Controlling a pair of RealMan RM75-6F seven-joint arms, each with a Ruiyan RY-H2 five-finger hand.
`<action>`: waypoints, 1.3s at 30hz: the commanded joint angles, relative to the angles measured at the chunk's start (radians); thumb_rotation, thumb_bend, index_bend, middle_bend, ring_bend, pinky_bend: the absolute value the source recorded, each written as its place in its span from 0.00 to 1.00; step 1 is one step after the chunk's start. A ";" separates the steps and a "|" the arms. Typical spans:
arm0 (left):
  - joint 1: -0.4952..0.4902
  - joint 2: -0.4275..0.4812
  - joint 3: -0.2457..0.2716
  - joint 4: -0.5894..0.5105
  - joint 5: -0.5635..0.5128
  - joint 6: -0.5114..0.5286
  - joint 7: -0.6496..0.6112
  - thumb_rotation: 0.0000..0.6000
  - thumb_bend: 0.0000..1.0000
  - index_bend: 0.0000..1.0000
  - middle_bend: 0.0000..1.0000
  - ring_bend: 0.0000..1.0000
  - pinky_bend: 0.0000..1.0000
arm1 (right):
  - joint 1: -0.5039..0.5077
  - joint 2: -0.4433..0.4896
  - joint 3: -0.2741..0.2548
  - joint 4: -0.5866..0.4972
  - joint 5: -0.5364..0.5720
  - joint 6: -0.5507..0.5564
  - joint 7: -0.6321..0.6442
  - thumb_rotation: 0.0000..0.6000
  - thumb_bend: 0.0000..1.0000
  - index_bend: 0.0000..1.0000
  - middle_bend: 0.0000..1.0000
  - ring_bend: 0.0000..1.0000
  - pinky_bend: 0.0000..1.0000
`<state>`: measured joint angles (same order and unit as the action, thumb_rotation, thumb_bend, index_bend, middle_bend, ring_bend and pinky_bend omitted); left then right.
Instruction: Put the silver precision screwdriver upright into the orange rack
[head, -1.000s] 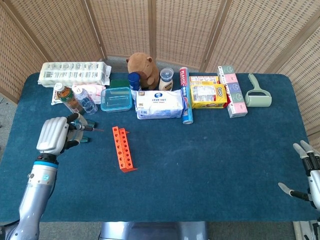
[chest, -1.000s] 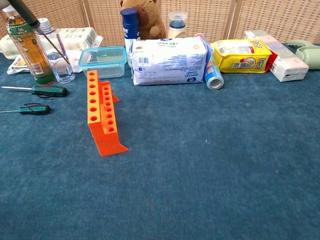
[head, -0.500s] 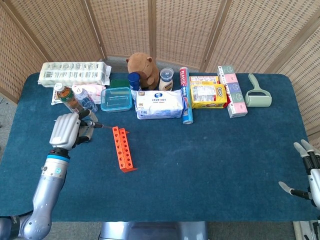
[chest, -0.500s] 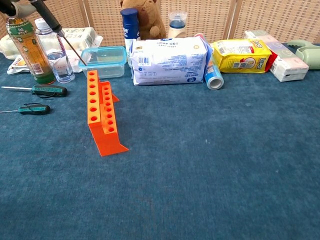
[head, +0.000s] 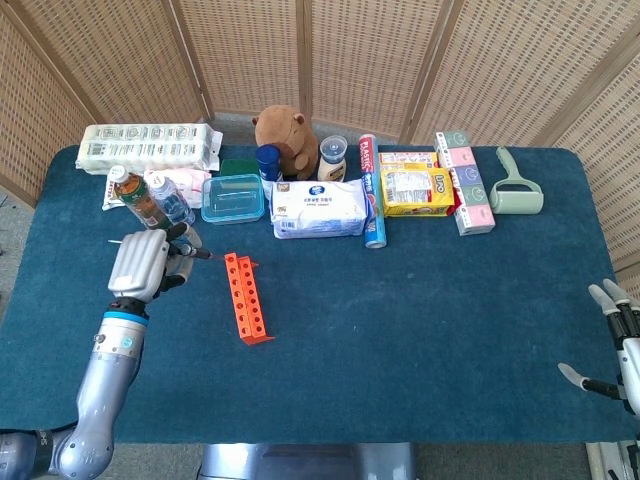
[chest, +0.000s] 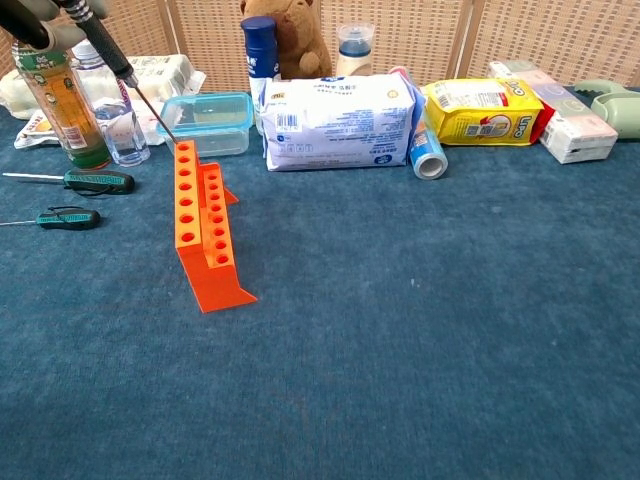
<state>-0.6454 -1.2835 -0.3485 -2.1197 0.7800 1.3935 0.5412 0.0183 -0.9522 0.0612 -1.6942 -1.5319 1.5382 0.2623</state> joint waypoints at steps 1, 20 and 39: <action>-0.005 -0.005 0.002 0.006 -0.006 0.002 0.003 1.00 0.42 0.50 1.00 0.97 0.94 | 0.000 0.000 0.000 0.000 0.000 -0.001 0.000 1.00 0.00 0.03 0.00 0.00 0.00; -0.028 -0.048 0.009 0.051 -0.018 0.008 0.008 1.00 0.42 0.50 1.00 0.97 0.94 | 0.000 0.003 -0.001 0.000 -0.002 -0.001 0.007 1.00 0.00 0.03 0.00 0.00 0.00; -0.083 -0.086 -0.021 0.101 -0.146 0.006 0.064 1.00 0.42 0.50 1.00 0.97 0.94 | 0.000 0.005 0.000 -0.001 0.001 -0.001 0.011 1.00 0.00 0.03 0.00 0.00 0.00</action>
<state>-0.7260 -1.3673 -0.3686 -2.0224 0.6386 1.4006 0.6054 0.0177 -0.9471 0.0616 -1.6947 -1.5310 1.5371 0.2733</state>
